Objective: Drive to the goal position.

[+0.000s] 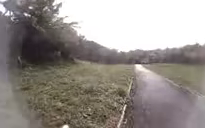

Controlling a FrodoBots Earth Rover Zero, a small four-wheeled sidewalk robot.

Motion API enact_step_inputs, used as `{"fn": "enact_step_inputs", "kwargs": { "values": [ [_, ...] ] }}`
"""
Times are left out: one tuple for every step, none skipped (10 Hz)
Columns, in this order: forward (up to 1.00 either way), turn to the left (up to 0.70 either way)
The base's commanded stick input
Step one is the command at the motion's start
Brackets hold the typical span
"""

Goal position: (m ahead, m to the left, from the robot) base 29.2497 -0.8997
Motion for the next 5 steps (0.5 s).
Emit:
{"fn": "enact_step_inputs", "kwargs": {
  "values": [
    [0.70,-0.35],
    [0.70,-0.35],
    [0.70,-0.35],
    [0.70,-0.35],
    [0.70,-0.24]
  ]
}}
